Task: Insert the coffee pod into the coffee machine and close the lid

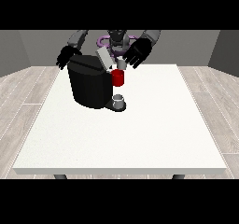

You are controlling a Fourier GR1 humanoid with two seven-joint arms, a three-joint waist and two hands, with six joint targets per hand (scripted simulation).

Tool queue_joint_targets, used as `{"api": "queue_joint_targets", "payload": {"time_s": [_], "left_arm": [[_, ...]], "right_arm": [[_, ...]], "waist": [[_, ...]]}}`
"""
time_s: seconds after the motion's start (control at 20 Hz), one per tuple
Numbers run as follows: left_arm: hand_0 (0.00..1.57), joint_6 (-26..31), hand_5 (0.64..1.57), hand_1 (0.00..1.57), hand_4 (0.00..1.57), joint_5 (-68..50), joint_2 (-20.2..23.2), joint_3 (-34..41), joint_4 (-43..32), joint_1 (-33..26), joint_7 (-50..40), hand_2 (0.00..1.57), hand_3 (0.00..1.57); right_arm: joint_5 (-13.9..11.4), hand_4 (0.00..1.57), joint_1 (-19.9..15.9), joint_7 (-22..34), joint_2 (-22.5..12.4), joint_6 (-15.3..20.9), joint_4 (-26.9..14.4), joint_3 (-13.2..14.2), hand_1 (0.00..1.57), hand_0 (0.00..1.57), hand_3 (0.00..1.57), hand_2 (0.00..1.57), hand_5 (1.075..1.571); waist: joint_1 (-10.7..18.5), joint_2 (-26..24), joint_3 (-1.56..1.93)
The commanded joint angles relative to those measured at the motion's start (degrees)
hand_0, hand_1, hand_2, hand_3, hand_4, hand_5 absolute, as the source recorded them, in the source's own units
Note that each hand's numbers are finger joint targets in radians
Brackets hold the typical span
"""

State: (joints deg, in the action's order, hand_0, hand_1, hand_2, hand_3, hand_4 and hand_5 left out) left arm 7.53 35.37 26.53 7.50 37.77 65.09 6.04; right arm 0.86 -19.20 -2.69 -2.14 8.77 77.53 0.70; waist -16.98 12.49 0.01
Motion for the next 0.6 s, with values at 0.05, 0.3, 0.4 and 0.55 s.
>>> {"api": "queue_joint_targets", "payload": {"time_s": [0.05, 0.3, 0.4, 0.55], "left_arm": [[1.31, 3.1, 1.571, 1.31, 0.49, -0.72, 3.13, 1.17, -0.28, 2.83, 1.55, 1.33, 1.24], [1.3, -0.32, 1.571, 1.3, 0.5, 0.82, -0.24, 0.17, -1.04, 0.75, 0.1, 1.33, 1.23], [1.32, -0.24, 1.571, 1.32, 0.51, 1.36, -1.13, -0.42, -1.91, 0.53, 0.02, 1.33, 1.23], [1.26, -0.25, 1.571, 1.26, 0.51, 1.32, -2.95, -0.86, -1.0, 2.33, -0.1, 1.3, 1.21]], "right_arm": [[0.68, 0.53, 2.02, -4.73, -0.46, -1.19, -0.61, 1.02, 0.0, 0.0, 0.0, 0.0, 1.571], [1.4, 0.52, 1.55, -1.48, -1.48, -1.29, 0.82, 1.95, 0.0, 0.0, 0.0, 0.0, 1.571], [1.76, 0.54, 0.04, 2.23, -1.87, -1.61, 2.05, 1.67, 0.0, 0.0, 0.0, 0.0, 1.571], [0.33, 0.5, -0.79, 0.74, -1.36, -0.15, 0.31, 1.49, 0.0, 0.0, 0.0, 0.0, 1.571]], "waist": [[-0.4, 2.43, 0.02], [-0.74, 1.08, 0.01], [-1.11, 1.01, 0.0], [-0.17, 2.03, 0.0]]}}
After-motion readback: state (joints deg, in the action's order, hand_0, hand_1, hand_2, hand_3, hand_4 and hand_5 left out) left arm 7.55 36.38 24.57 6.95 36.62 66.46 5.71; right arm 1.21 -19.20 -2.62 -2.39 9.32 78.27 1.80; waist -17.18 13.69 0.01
